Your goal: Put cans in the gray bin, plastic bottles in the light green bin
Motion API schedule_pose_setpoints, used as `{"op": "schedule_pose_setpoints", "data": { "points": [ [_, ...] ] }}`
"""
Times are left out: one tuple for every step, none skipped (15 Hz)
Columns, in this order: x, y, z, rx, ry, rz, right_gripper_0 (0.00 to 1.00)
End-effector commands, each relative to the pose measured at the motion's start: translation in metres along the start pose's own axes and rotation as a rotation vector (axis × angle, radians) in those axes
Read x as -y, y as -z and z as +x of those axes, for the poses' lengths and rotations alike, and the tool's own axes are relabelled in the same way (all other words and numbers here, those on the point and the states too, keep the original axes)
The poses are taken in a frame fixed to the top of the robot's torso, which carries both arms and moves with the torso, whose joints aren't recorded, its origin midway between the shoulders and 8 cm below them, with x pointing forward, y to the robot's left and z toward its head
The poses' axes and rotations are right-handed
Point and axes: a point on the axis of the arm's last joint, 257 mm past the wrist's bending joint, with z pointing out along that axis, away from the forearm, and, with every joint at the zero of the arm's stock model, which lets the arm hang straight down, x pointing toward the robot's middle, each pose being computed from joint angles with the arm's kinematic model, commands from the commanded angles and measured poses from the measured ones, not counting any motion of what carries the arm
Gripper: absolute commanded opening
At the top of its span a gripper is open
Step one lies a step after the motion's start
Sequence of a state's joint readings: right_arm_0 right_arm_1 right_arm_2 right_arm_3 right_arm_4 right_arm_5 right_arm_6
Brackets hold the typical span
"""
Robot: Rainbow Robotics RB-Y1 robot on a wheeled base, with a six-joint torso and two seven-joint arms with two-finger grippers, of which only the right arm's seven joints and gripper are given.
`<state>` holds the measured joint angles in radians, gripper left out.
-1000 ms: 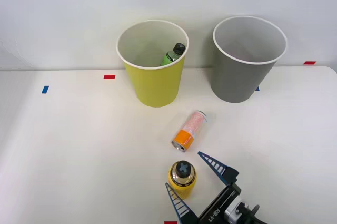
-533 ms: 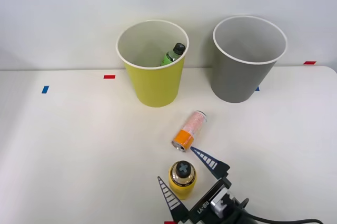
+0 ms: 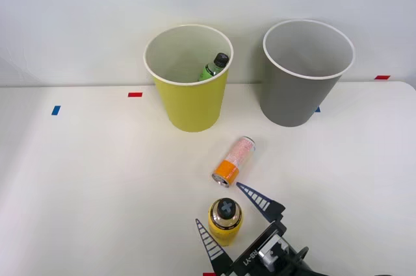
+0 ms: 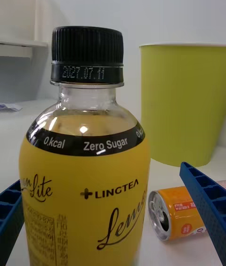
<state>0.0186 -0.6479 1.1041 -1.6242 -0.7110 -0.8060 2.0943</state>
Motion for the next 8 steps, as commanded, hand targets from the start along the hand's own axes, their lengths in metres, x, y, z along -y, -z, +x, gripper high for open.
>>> {"op": "schedule_pose_setpoints", "data": {
  "points": [
    [-0.0057, 0.0024, 0.0002, -0.001, 0.005, -0.004, 1.0],
    [-0.0066, 0.0016, -0.0005, 0.002, 0.006, -0.004, 1.0],
    [-0.0069, 0.0012, -0.0008, 0.003, 0.009, -0.004, 0.96],
    [-0.0075, 0.0004, -0.0014, 0.005, 0.012, -0.003, 0.8],
    [-0.0086, 0.0, -0.0017, 0.006, 0.011, -0.002, 0.47],
    [-0.009, -0.0008, -0.0017, 0.005, 0.007, 0.0, 0.11],
    [-0.0082, -0.0016, -0.0019, 0.006, 0.001, 0.006, 0.0],
    [-0.0085, -0.0024, -0.0018, 0.005, -0.002, 0.008, 0.0]
  ]
}}
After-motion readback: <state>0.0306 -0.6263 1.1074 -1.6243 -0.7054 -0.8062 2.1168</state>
